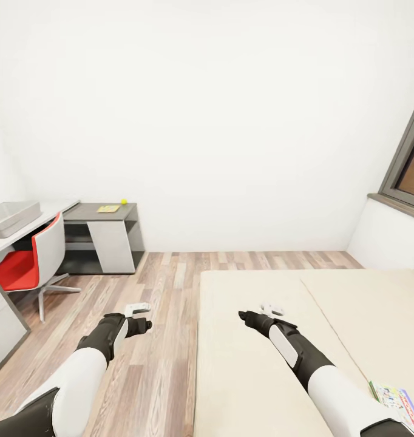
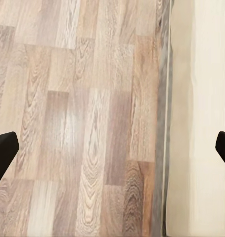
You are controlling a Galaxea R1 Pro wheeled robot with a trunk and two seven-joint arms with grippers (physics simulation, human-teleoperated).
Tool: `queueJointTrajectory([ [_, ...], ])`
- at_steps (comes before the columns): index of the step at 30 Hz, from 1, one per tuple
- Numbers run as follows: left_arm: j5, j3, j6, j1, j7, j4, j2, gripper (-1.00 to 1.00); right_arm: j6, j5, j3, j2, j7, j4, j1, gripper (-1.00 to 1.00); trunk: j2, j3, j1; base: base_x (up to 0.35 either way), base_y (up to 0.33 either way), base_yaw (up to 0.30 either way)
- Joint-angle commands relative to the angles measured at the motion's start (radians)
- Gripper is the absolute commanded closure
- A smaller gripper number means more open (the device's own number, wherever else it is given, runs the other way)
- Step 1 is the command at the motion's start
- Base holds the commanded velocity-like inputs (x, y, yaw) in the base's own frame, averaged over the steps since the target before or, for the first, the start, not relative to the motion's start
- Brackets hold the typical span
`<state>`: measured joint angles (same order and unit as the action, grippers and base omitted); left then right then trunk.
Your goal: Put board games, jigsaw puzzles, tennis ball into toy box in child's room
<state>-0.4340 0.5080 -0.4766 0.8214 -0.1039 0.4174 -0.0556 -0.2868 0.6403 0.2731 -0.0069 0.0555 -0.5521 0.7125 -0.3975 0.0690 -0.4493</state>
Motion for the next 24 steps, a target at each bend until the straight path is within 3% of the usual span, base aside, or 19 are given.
queueJointTrajectory([
  [1, -0.01, 0.007, -0.005, 0.001, -0.008, 0.003, -0.001, -1.0, -0.003, 0.005, 0.005, -0.001, 0.006, -0.002, 0.001, -1.0, -0.002, 0.002, -0.001, 0.0, -0.204, 0.0],
  [24, -0.011, 0.007, -0.005, 0.001, -0.008, 0.003, -0.001, -1.0, -0.003, 0.005, 0.005, -0.001, 0.006, -0.002, 0.001, -1.0, -0.002, 0.002, -0.001, 0.0, -0.213, 0.0],
])
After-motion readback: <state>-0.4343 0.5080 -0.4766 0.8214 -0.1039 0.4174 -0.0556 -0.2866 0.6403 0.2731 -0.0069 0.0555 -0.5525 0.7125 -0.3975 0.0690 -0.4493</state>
